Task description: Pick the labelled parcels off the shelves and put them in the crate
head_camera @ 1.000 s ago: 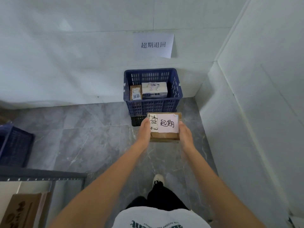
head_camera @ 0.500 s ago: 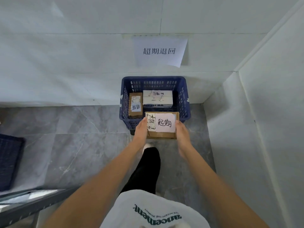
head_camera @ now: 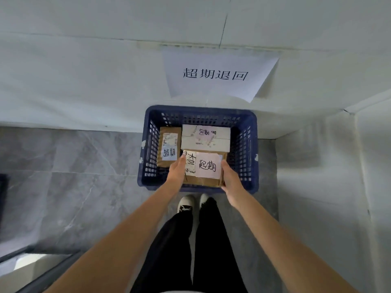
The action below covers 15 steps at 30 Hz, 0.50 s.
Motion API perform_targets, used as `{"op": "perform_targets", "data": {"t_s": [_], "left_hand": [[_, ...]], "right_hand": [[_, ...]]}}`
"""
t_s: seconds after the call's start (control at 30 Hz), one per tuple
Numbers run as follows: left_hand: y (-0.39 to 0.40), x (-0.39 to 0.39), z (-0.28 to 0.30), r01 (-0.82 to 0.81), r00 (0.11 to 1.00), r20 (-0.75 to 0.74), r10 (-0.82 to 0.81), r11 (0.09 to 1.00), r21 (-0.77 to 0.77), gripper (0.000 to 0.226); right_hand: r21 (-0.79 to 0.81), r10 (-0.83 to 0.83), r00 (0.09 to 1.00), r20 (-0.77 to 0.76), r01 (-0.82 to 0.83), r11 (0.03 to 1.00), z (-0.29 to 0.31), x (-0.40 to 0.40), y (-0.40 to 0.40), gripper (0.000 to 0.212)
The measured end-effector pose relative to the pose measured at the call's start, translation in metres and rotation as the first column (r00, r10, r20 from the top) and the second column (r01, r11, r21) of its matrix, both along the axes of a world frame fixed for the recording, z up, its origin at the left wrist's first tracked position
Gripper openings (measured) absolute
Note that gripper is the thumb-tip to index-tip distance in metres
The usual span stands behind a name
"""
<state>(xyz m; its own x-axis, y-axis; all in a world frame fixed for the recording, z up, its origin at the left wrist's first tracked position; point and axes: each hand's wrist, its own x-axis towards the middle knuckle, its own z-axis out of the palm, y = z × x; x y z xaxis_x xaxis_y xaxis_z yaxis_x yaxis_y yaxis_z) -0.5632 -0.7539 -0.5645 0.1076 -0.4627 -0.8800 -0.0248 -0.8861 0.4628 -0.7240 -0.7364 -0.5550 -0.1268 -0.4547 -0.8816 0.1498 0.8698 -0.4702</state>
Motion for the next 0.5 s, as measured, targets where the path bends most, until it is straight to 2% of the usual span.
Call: {"op": "perform_targets", "data": {"t_s": [0.07,0.13,0.27,0.33,0.4,0.5], "left_hand": [[-0.018,0.000,-0.033,0.010,1.000,-0.003,-0.010,0.997,0.074,0.065],[-0.030,0.000,-0.066,0.002,1.000,-0.007,-0.001,0.992,0.127,0.078],[-0.047,-0.002,-0.155,-0.030,0.997,-0.066,0.041,0.987,0.155,0.090],[-0.053,-0.002,-0.197,-0.082,0.995,-0.038,0.089,0.984,0.159,0.101],[-0.055,0.001,-0.242,-0.141,0.988,-0.034,0.148,0.977,0.161,0.097],[-0.057,0.007,-0.276,-0.151,0.985,-0.056,0.160,0.977,0.148,0.092]], "right_hand": [[0.060,0.019,1.000,0.019,-0.020,0.998,-0.037,-0.007,-0.021,0.039],[0.094,0.021,0.999,0.039,-0.024,0.995,-0.075,-0.013,-0.039,0.039],[0.140,0.086,0.996,0.035,-0.090,0.986,-0.147,-0.015,-0.063,0.044],[0.149,0.128,0.991,0.049,-0.134,0.980,-0.183,-0.012,-0.070,0.046],[0.167,0.147,0.987,0.065,-0.156,0.974,-0.216,-0.009,-0.076,0.050],[0.180,0.132,0.987,0.088,-0.146,0.973,-0.252,-0.004,-0.081,0.047]]}}
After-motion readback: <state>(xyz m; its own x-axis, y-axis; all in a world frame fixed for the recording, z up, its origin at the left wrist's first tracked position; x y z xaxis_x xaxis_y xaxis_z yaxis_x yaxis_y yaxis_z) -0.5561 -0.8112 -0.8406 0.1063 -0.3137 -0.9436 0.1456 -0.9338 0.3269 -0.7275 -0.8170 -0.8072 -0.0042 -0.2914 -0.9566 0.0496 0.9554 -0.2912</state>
